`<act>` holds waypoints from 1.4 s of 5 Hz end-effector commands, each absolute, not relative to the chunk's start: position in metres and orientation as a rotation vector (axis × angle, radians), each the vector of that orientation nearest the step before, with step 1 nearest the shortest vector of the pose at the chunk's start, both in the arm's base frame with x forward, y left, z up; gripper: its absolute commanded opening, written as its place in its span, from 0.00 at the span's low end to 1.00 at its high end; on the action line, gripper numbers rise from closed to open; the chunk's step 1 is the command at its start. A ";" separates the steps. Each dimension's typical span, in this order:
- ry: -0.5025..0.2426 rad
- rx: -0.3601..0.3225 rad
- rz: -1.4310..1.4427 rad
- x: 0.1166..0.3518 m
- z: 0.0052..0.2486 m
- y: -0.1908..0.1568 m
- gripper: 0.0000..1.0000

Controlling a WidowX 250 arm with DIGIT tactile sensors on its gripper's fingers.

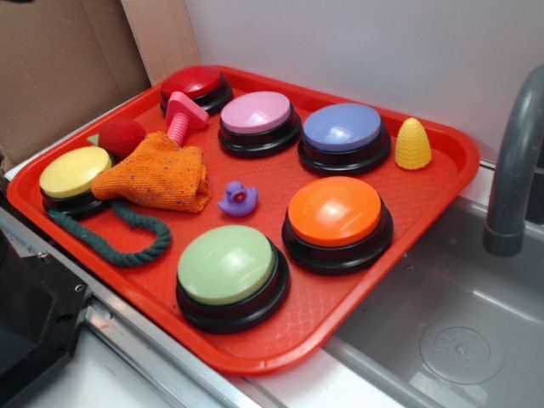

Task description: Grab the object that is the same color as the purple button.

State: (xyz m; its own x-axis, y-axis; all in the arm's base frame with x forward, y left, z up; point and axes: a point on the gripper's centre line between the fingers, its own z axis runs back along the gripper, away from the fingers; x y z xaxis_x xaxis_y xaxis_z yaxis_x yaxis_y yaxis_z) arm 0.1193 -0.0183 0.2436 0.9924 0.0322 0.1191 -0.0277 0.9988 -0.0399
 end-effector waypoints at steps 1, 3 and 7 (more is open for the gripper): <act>-0.120 -0.038 0.030 0.119 0.244 -0.018 1.00; -0.227 0.031 -0.064 0.148 0.209 -0.018 1.00; -0.308 0.032 -0.261 0.214 0.111 -0.018 1.00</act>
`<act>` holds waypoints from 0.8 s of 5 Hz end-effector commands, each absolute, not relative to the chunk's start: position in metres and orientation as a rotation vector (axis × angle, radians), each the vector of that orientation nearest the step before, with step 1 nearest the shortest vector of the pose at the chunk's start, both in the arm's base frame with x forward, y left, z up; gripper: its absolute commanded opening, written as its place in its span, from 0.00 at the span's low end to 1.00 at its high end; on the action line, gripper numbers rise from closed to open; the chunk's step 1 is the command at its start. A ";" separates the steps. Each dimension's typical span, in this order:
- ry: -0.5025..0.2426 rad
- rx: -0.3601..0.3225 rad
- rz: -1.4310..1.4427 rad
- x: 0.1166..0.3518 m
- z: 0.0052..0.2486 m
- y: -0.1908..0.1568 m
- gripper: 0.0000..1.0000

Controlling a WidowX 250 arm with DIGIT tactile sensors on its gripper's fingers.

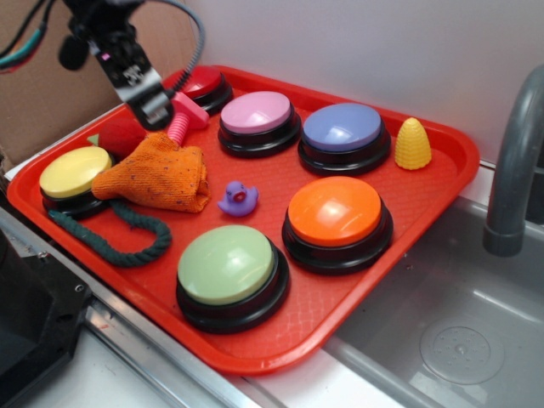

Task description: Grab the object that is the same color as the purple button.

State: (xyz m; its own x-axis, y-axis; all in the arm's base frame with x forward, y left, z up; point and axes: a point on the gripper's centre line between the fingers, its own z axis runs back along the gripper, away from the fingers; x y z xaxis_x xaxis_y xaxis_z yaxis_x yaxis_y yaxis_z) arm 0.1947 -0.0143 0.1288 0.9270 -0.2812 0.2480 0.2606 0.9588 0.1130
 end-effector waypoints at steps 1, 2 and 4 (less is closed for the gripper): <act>-0.300 0.028 -0.273 0.220 0.097 -0.018 1.00; -0.280 0.021 -0.303 0.224 0.081 -0.026 1.00; -0.231 0.018 -0.344 0.226 0.048 -0.036 1.00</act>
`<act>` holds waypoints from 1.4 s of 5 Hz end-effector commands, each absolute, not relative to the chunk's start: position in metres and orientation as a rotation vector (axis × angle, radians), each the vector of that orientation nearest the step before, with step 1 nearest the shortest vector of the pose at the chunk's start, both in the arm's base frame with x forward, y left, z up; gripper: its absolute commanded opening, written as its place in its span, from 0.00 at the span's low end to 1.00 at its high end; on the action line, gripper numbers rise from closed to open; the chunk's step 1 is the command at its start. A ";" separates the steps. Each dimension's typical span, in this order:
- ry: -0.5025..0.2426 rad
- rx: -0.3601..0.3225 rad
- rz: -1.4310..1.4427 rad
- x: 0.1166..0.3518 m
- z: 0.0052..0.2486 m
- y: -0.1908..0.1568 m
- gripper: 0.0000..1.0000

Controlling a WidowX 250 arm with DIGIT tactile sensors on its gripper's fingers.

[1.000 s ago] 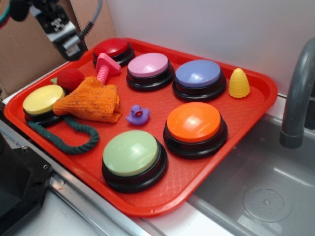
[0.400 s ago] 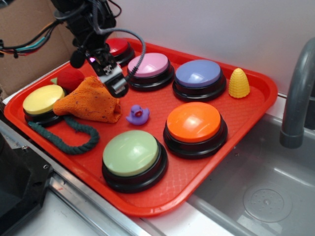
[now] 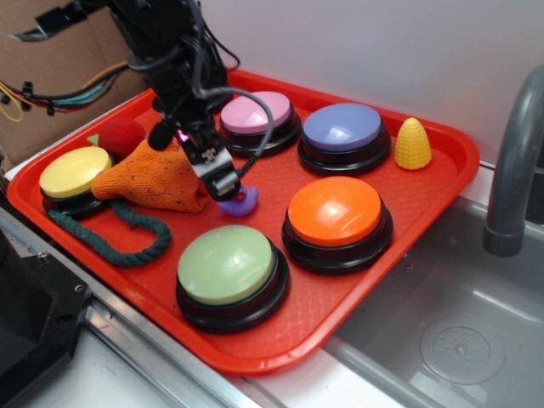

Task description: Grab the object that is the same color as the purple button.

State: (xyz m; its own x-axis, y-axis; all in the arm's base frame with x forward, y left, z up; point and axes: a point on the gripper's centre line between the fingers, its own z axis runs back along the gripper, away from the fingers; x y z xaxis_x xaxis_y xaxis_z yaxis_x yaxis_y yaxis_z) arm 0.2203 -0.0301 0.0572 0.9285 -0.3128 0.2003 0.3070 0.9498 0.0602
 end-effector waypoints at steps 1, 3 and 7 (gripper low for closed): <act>-0.228 0.054 -0.345 0.230 0.037 -0.037 1.00; -0.232 0.014 -0.363 0.234 0.027 -0.039 1.00; -0.256 0.025 -0.287 0.238 0.038 -0.026 0.00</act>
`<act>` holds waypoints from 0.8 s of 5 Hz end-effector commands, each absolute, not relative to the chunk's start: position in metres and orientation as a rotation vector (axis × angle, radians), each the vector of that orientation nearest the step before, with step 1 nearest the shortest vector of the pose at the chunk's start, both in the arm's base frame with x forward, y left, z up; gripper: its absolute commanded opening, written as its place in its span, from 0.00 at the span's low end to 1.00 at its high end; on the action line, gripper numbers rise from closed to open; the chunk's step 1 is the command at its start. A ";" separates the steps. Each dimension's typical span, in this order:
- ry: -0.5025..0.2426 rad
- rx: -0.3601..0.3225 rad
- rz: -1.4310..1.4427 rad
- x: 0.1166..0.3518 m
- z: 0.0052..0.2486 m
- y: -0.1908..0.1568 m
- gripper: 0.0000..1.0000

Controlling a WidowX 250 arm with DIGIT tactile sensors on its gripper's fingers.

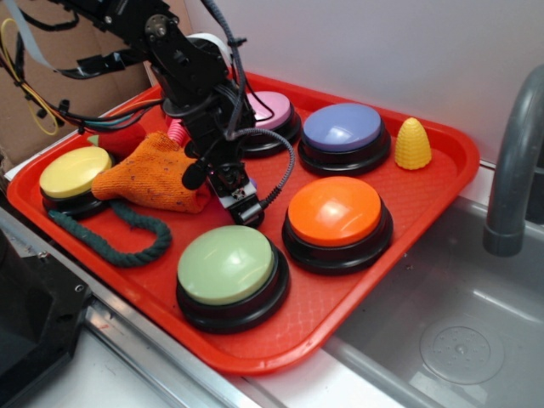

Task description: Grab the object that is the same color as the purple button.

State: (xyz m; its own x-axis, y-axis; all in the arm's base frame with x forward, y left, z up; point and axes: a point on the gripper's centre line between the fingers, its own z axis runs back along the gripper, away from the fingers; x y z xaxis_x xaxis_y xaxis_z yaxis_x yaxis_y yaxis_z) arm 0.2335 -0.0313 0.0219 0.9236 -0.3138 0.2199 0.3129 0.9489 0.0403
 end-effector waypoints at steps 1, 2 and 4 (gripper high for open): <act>-0.245 0.011 -0.183 0.235 0.073 -0.014 0.00; -0.237 0.035 -0.061 0.235 0.113 -0.003 0.00; -0.281 0.030 0.093 0.229 0.184 0.004 0.00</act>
State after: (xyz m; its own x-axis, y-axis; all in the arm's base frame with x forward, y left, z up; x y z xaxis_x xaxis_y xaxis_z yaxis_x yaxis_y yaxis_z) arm 0.2230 0.0068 0.1707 0.9687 0.0923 0.2304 -0.1006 0.9946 0.0242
